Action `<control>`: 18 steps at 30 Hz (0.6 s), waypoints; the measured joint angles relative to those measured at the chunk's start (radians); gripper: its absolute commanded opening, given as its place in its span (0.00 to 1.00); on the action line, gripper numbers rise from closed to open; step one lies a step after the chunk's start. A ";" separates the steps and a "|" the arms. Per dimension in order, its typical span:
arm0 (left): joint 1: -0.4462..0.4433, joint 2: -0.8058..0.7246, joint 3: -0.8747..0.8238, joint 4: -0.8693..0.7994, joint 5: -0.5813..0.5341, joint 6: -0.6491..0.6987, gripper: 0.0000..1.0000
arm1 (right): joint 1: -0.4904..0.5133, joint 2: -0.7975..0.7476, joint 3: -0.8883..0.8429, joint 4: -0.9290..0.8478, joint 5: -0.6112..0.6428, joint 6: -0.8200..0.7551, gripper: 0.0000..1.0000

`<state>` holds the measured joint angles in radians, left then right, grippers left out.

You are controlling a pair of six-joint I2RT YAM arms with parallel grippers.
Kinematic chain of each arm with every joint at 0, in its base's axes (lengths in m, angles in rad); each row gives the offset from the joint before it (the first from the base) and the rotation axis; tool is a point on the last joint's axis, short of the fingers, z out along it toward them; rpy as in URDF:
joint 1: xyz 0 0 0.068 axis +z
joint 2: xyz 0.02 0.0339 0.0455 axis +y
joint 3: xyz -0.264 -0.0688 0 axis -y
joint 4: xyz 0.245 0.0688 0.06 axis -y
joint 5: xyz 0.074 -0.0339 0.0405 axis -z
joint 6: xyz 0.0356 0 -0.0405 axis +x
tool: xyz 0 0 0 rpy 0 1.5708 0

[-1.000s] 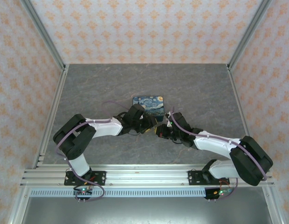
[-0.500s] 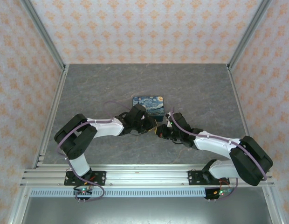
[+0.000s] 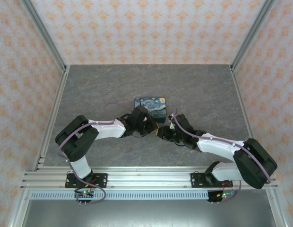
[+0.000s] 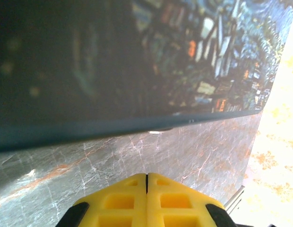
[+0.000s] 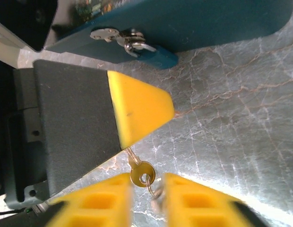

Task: Unlock a padlock with a key

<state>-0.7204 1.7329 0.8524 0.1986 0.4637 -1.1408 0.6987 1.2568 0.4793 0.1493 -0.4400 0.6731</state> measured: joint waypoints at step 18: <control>0.034 -0.204 0.000 -0.001 -0.099 0.161 0.00 | -0.283 -0.227 0.044 -0.062 -0.016 0.109 0.97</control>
<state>-0.6868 1.5284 0.8520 0.1978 0.3645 -0.9794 0.4156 1.0298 0.5236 0.0875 -0.4557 0.7818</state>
